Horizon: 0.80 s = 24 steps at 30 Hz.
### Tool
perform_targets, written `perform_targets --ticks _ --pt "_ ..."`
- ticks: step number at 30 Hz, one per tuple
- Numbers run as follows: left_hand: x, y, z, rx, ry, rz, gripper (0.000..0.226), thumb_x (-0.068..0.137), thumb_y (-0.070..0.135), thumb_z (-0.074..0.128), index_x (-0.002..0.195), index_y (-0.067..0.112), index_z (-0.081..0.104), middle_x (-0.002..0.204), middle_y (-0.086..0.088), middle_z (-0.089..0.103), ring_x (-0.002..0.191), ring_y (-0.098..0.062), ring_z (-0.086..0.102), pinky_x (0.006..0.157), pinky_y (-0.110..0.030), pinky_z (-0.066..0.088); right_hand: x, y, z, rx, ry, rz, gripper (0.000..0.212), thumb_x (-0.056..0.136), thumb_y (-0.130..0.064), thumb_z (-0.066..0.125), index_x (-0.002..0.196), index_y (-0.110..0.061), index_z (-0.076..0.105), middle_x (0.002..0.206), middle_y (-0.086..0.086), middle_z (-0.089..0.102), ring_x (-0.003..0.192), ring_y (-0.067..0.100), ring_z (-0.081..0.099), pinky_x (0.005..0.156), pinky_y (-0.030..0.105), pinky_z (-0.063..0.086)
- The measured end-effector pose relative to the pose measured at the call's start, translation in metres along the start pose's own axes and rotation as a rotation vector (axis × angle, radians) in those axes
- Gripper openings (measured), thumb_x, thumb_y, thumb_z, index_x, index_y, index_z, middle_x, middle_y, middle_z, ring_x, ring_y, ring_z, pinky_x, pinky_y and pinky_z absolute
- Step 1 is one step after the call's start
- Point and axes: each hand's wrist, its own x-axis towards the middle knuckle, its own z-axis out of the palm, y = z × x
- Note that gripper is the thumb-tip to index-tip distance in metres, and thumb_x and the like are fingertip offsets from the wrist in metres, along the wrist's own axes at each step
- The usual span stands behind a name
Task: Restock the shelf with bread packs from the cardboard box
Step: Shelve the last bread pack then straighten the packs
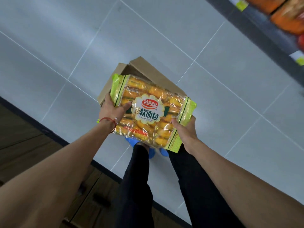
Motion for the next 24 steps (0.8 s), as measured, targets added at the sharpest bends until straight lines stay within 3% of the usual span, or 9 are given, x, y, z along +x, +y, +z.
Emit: perform_targets --ticks 4,7,10,12,14,16,18,20,24 --pt "-0.061 0.033 -0.022 -0.096 -0.012 0.000 0.076 0.071 0.048 0.081 0.131 0.022 0.044 0.123 -0.005 0.064 0.101 -0.030 0.066 0.089 -0.049 0.056 -0.057 -0.021 -0.042 0.019 0.015 -0.113 0.062 0.097 -0.021 0.071 0.144 -0.020 0.031 0.108 -0.018 0.056 0.094 -0.006 0.054 0.085 0.026 0.046" --pt "-0.104 0.056 -0.038 -0.154 -0.037 0.019 0.081 0.068 0.046 0.084 0.133 0.021 0.044 0.123 -0.005 0.065 0.100 -0.030 0.067 0.088 -0.051 0.056 -0.102 -0.037 -0.071 0.041 0.062 -0.181 0.066 0.095 -0.024 0.073 0.145 -0.022 0.031 0.114 -0.013 0.061 0.101 0.004 0.061 0.096 0.034 0.053" --pt "-0.156 0.082 -0.058 -0.151 -0.049 0.120 0.067 0.076 0.036 0.082 0.130 0.020 0.046 0.118 -0.004 0.066 0.094 -0.025 0.065 0.084 -0.043 0.056 -0.152 -0.050 -0.102 0.092 0.099 -0.257 0.068 0.093 -0.026 0.075 0.145 -0.022 0.032 0.127 -0.003 0.063 0.117 0.017 0.063 0.109 0.047 0.049" --pt "-0.191 0.099 -0.071 -0.160 -0.066 0.205 0.065 0.080 0.030 0.080 0.133 0.019 0.044 0.117 0.003 0.060 0.085 -0.016 0.059 0.077 -0.033 0.050 -0.186 -0.057 -0.123 0.126 0.126 -0.320 0.068 0.093 -0.028 0.076 0.145 -0.022 0.033 0.126 -0.003 0.064 0.116 0.016 0.064 0.108 0.047 0.050" --pt "-0.228 0.116 -0.088 -0.161 -0.081 0.276 0.076 0.081 0.033 0.079 0.143 0.017 0.037 0.120 0.002 0.053 0.081 -0.013 0.052 0.079 -0.033 0.043 -0.222 -0.064 -0.143 0.147 0.154 -0.392 0.068 0.092 -0.030 0.076 0.146 -0.022 0.035 0.123 -0.008 0.064 0.112 0.010 0.063 0.106 0.041 0.050" --pt "-0.261 0.134 -0.100 -0.179 -0.088 0.339 0.080 0.081 0.037 0.078 0.145 0.018 0.034 0.138 -0.006 0.052 0.096 -0.020 0.058 0.087 -0.038 0.044 -0.254 -0.070 -0.166 0.167 0.193 -0.465 0.074 0.092 -0.033 0.076 0.151 -0.023 0.032 0.129 -0.012 0.058 0.119 0.011 0.058 0.104 0.035 0.046" --pt "-0.290 0.149 -0.110 -0.204 -0.093 0.385 0.084 0.082 0.037 0.078 0.149 0.017 0.031 0.150 -0.009 0.043 0.127 -0.029 0.051 0.099 -0.041 0.042 -0.281 -0.076 -0.189 0.199 0.210 -0.527 0.082 0.091 -0.037 0.076 0.156 -0.024 0.027 0.143 -0.013 0.046 0.134 0.010 0.045 0.110 0.035 0.040" --pt "-0.318 0.164 -0.118 -0.211 -0.115 0.425 0.088 0.079 0.040 0.080 0.149 0.018 0.032 0.151 -0.008 0.044 0.135 -0.030 0.045 0.105 -0.041 0.040 -0.305 -0.083 -0.211 0.212 0.226 -0.572 0.087 0.091 -0.041 0.075 0.159 -0.026 0.023 0.145 -0.016 0.035 0.135 0.005 0.031 0.113 0.033 0.031" --pt "-0.350 0.193 -0.117 -0.229 -0.135 0.504 0.116 0.047 0.073 0.082 0.144 0.027 0.039 0.145 -0.002 0.052 0.130 -0.028 0.052 0.105 -0.052 0.046 -0.339 -0.100 -0.256 0.279 0.283 -0.648 0.070 0.090 -0.039 0.076 0.148 -0.025 0.039 0.138 -0.006 0.061 0.126 0.013 0.060 0.108 0.038 0.049"
